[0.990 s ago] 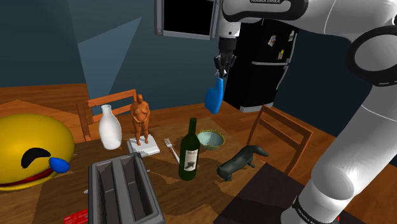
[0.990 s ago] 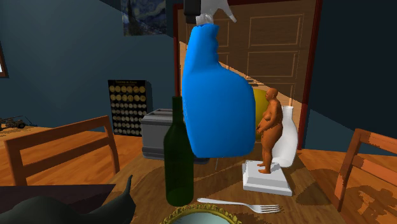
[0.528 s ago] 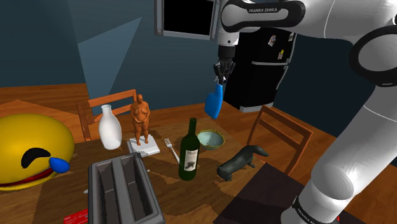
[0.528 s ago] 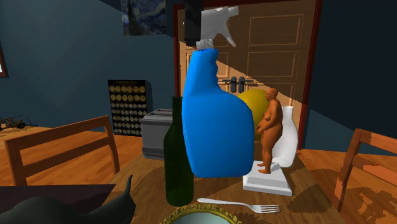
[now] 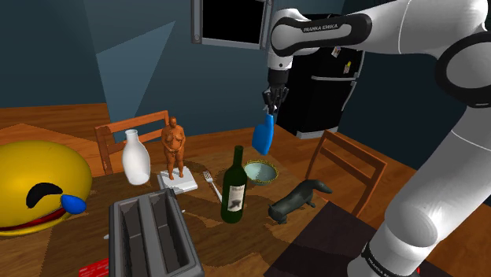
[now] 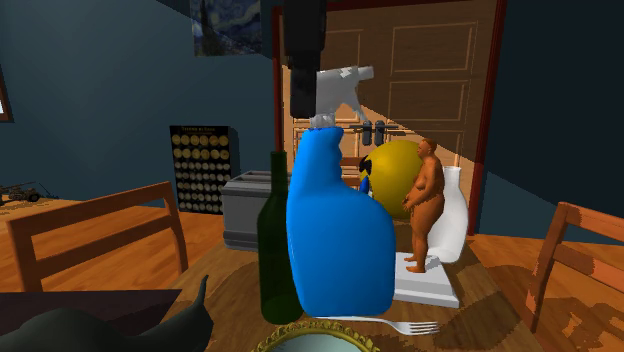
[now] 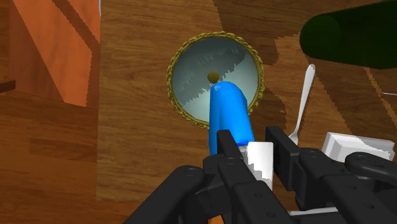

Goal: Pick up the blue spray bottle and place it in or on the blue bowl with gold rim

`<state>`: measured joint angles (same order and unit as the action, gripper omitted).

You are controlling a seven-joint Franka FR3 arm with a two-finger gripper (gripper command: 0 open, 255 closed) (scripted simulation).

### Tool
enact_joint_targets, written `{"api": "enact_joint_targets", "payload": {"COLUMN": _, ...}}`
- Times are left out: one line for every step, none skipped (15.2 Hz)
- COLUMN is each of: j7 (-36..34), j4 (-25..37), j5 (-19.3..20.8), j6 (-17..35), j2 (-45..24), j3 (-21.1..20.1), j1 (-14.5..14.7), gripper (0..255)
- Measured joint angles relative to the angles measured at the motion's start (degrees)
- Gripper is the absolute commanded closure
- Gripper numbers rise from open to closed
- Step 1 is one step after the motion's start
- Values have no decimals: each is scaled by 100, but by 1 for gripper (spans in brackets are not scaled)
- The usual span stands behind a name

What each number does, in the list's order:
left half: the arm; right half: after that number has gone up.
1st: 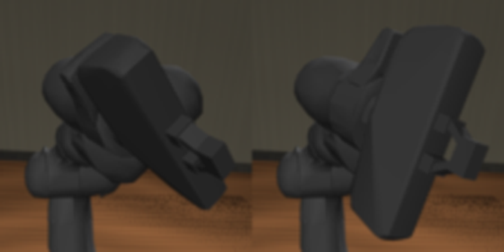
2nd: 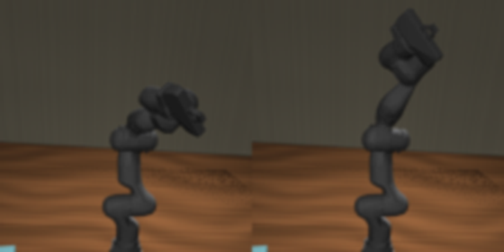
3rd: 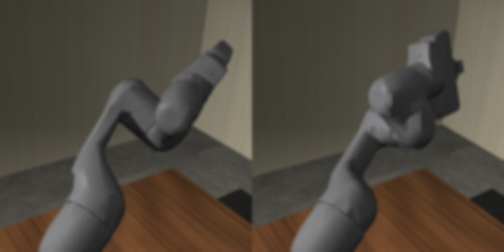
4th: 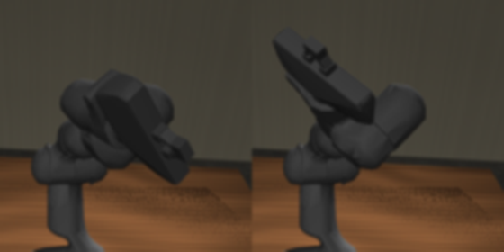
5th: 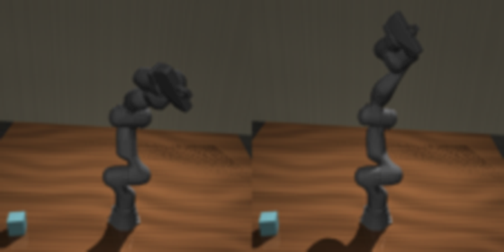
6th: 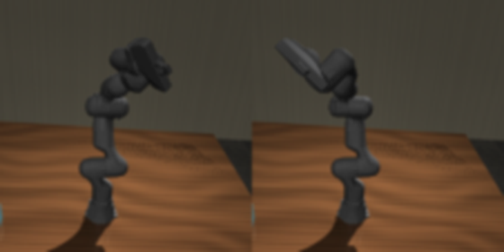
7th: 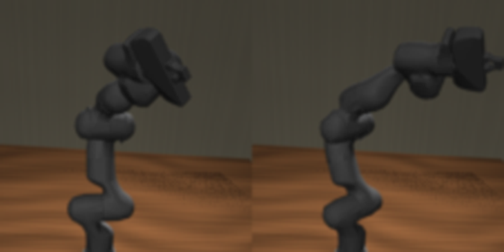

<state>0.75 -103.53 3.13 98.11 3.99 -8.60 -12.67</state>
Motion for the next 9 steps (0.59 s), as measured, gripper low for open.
{"api": "enact_joint_targets", "payload": {"j7": 0, "j4": -81, "j5": 1, "j6": 76, "j2": 5, "j3": 2, "j1": -2, "gripper": 255}}
{"api": "enact_joint_targets", "payload": {"j7": -9, "j4": -170, "j5": 0, "j6": 160, "j2": 10, "j3": 0, "j1": 0, "gripper": 255}}
{"api": "enact_joint_targets", "payload": {"j7": -13, "j4": -240, "j5": 0, "j6": 229, "j2": 11, "j3": 0, "j1": 0, "gripper": 255}}
{"api": "enact_joint_targets", "payload": {"j7": -8, "j4": -320, "j5": 2, "j6": 310, "j2": 11, "j3": 5, "j1": -4, "gripper": 255}}
{"api": "enact_joint_targets", "payload": {"j7": -9, "j4": -414, "j5": 1, "j6": 389, "j2": 25, "j3": 7, "j1": -5, "gripper": 255}}
{"api": "enact_joint_targets", "payload": {"j7": -17, "j4": -477, "j5": 2, "j6": 458, "j2": 19, "j3": 5, "j1": -4, "gripper": 255}}
{"api": "enact_joint_targets", "payload": {"j7": -20, "j4": -540, "j5": 6, "j6": 536, "j2": 5, "j3": 6, "j1": -4, "gripper": 255}}
{"api": "enact_joint_targets", "payload": {"j7": -24, "j4": -606, "j5": 9, "j6": 614, "j2": -8, "j3": 6, "j1": -5, "gripper": 255}}
{"api": "enact_joint_targets", "payload": {"j7": -32, "j4": -657, "j5": 12, "j6": 680, "j2": -24, "j3": 4, "j1": -4, "gripper": 255}}
